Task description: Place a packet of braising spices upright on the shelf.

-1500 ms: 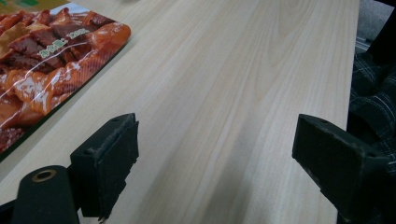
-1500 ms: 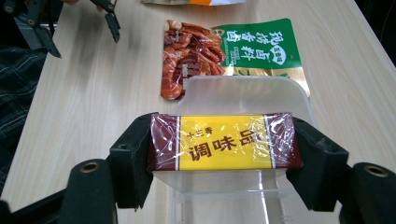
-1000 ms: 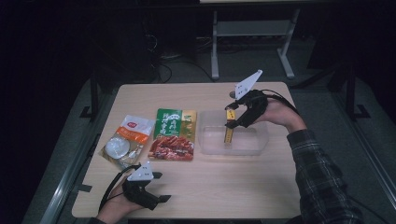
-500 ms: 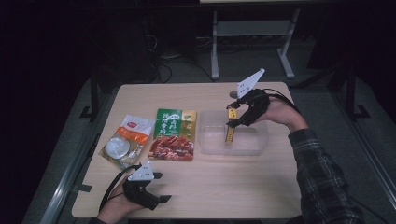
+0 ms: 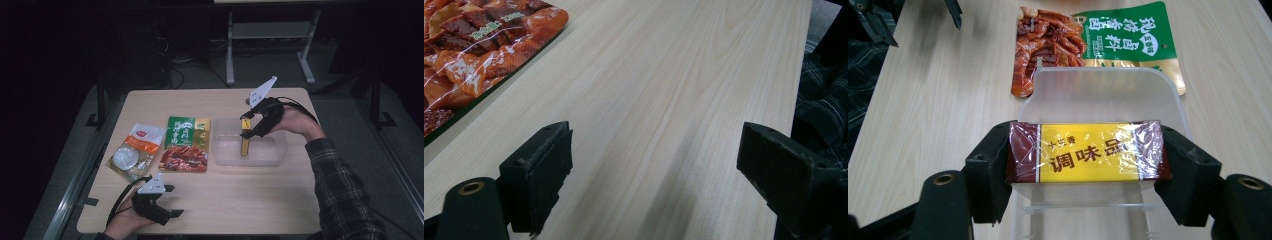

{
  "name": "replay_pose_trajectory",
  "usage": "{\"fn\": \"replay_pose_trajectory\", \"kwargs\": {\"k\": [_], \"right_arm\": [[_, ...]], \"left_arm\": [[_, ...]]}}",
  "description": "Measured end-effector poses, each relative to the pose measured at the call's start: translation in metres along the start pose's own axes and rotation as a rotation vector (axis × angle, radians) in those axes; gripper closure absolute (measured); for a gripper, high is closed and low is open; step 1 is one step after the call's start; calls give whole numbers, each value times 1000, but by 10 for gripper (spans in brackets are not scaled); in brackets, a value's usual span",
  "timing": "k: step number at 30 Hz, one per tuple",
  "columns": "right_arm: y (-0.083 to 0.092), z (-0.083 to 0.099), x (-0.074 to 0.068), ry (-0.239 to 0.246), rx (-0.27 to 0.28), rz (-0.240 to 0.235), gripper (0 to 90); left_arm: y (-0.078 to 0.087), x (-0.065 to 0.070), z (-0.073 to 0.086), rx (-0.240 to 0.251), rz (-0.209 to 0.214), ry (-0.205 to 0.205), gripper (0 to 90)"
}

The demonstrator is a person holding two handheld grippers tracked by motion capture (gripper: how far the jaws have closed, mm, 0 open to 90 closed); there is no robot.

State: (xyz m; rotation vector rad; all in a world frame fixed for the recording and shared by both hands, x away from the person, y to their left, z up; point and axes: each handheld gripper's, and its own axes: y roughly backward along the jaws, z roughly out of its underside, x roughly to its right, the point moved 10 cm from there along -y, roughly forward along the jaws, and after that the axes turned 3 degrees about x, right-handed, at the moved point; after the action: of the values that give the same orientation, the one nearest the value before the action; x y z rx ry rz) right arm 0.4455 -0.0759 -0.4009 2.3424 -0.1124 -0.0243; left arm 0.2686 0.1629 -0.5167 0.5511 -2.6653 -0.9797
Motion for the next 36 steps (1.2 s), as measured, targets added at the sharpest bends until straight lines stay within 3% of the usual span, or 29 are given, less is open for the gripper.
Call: {"fn": "replay_pose_trajectory", "kwargs": {"k": [6,19,27,36], "right_arm": [[-10,5,3,19,-31,5,310],[-36,29,1,-11,-107,-10,308],[-33,28,1,-31,-96,6,287],[-8,16,-1,-57,-14,66,245]], "left_arm": [[0,0,0,1,1,-1,141],[-2,2,0,-4,9,1,141],[-2,2,-1,-6,16,-5,141],[-3,-1,-6,0,23,-19,141]]}}
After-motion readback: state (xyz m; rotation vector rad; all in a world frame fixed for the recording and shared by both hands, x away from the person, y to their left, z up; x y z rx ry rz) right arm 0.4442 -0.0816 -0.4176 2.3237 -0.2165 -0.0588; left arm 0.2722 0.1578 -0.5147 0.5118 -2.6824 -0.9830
